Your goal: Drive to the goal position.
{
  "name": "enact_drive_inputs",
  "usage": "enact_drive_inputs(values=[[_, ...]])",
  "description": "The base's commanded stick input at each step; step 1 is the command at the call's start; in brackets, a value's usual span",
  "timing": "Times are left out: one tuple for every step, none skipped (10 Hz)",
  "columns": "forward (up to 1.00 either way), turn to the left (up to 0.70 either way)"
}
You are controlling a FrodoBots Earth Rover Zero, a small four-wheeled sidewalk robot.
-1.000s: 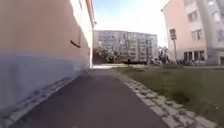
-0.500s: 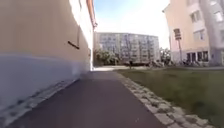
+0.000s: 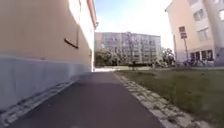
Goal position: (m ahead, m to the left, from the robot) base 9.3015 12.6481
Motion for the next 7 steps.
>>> enact_drive_inputs(values=[[0.85,0.0],[0.85,0.0],[0.85,0.0],[0.85,0.0],[0.85,0.0],[0.85,0.0],[0.85,0.0]])
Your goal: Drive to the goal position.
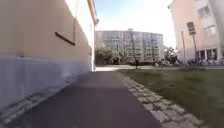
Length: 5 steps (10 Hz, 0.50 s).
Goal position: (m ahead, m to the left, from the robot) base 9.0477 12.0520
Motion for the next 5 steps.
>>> enact_drive_inputs(values=[[0.85,0.0],[0.7,0.0],[0.0,0.0],[0.0,0.0],[0.0,0.0]])
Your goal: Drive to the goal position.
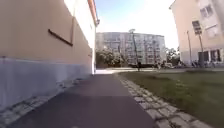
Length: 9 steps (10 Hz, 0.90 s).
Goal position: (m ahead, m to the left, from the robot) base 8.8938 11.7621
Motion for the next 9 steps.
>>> enact_drive_inputs(values=[[0.0,0.0],[0.0,0.0],[0.0,0.0],[0.47,0.0],[0.85,0.0],[0.85,0.0],[0.85,0.0],[0.85,0.0],[0.85,0.0]])
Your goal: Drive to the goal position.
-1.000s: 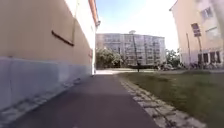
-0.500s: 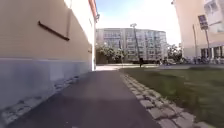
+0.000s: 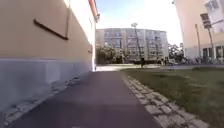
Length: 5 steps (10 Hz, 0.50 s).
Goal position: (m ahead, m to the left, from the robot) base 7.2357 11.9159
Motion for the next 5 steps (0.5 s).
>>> enact_drive_inputs(values=[[0.85,0.0],[0.85,0.0],[0.85,0.0],[0.85,0.0],[0.85,0.0]])
